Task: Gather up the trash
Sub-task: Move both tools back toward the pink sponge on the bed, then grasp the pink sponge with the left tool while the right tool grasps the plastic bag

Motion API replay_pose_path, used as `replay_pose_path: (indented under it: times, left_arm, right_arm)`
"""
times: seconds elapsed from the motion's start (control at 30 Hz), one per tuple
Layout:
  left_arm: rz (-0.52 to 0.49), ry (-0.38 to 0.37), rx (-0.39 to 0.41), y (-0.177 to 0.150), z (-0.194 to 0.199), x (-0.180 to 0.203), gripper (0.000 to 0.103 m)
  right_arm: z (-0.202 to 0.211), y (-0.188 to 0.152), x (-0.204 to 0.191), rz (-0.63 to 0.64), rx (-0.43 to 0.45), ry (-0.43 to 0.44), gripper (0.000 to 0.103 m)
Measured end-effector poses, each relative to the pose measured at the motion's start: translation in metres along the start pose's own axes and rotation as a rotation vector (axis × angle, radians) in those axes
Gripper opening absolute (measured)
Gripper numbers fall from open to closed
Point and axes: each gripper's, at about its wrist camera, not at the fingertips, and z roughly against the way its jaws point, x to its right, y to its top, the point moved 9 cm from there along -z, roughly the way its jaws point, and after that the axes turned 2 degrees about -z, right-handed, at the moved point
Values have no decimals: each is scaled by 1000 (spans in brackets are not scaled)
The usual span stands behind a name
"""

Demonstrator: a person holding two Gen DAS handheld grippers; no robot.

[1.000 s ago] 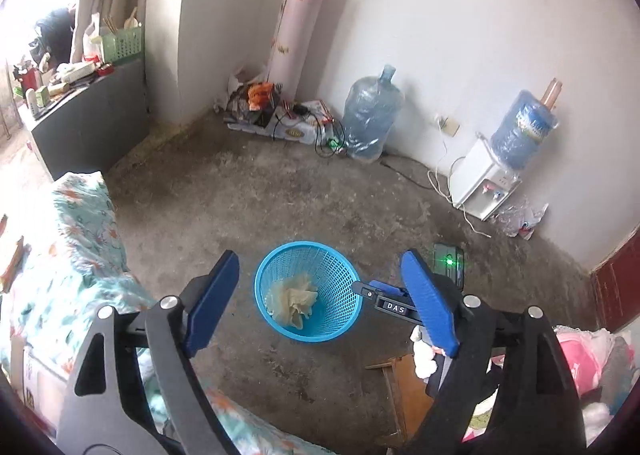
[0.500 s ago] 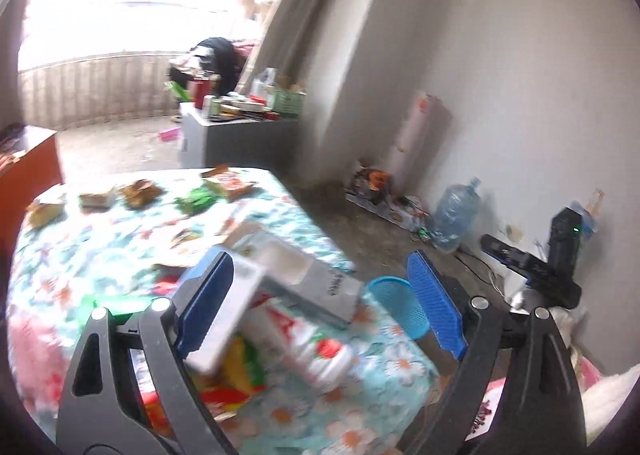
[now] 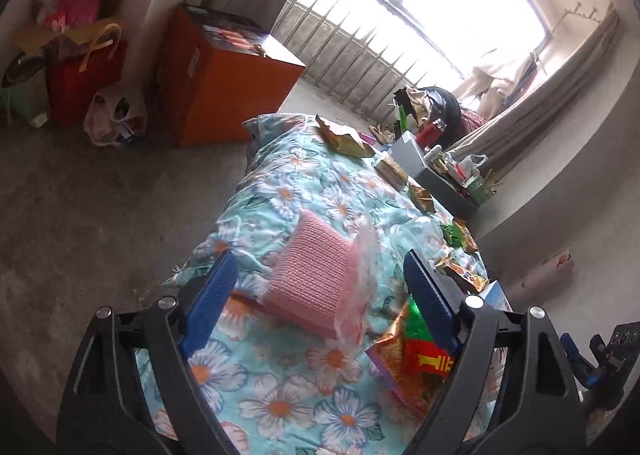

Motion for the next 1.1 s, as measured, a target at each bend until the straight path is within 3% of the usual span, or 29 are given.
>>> replay_pose_path:
  times: [0.07, 0.23, 0.37, 0.6, 0.77, 0.87, 0.9, 0.93, 1.1]
  left_arm:
    - [40, -14, -59, -8, -16, -14, 70]
    - [144, -91, -195, -20, -58, -31, 65]
    - [114, -114, -269, -25, -77, -30, 63]
    - [-72, -60, -332, -40, -88, -23, 58]
    - [-121, -97, -325, -41, -80, -14, 58]
    - [-149, -142, -311, -40, -73, -2, 58]
    - [-157, -155, -308, -40, -72, 1, 58]
    - [-167, -161, -307, -40, -71, 4, 58]
    - [-140, -143, -312, -37, -78, -1, 58]
  right_arm:
    - [-28, -2, -25, 9, -68, 43, 85]
    - [-95, -13, -71, 5, -250, 130, 85]
    - [-155, -11, -95, -5, -370, 134, 85]
    - [-254, -10, -110, 82, -546, 1, 81]
    - [-303, -18, -103, 170, -656, -143, 76]
    - [-316, -22, -96, 203, -689, -205, 68]
    - [-319, -23, -93, 206, -704, -215, 60]
    - [-320, -26, -90, 206, -717, -217, 52]
    - [-314, -27, -83, 182, -718, -193, 35]
